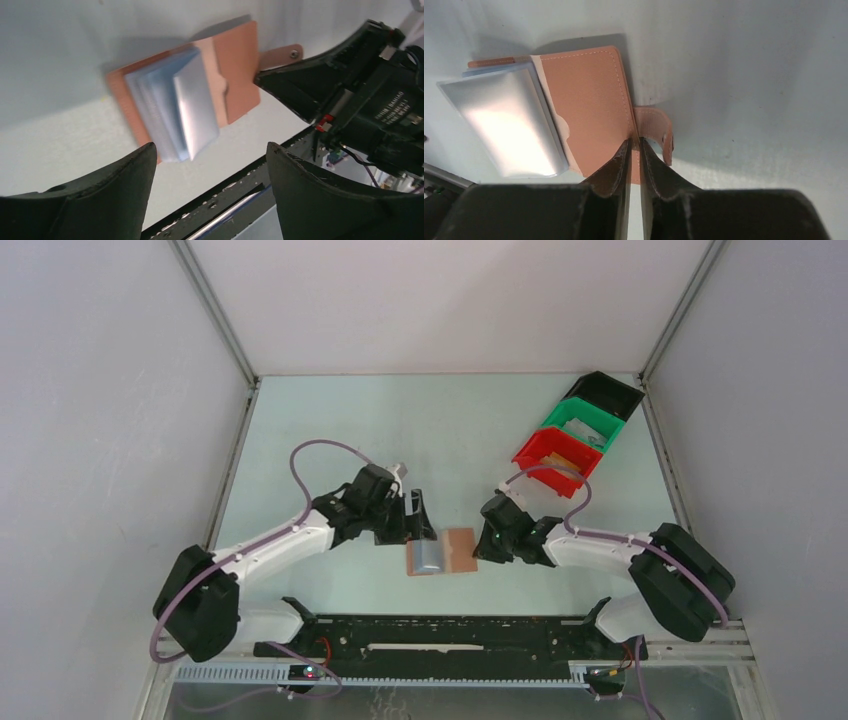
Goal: Take the credit cards out of the card holder
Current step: Remove the credit card from the card holder.
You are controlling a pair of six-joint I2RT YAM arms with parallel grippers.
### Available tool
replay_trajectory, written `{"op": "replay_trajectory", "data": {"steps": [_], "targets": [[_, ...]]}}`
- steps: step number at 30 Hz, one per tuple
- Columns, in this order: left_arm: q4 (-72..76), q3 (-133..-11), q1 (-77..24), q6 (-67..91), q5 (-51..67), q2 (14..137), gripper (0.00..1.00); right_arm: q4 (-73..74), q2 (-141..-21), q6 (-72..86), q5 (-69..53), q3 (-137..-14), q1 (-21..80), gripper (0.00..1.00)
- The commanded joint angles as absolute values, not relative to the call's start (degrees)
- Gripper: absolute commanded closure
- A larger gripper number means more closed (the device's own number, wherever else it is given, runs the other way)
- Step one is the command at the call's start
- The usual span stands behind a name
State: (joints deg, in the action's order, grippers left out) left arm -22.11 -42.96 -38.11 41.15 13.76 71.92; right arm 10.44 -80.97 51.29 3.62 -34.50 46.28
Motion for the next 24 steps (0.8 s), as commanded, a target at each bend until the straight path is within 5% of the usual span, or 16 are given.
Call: {"op": "replay_trajectory", "data": {"steps": [1,24], "targets": [[-16.17,-44.17,-39.73,43.41,18.38,74.29,0.15,9.73,-83.49,52.02,2.77,-32.17,45.79,0.82],[-7.45,-48.31,-42.85,45.22,23.98,85.12,0.12,12.56,-78.24,52.2,3.84,-31.11,45.4,0.82]]}}
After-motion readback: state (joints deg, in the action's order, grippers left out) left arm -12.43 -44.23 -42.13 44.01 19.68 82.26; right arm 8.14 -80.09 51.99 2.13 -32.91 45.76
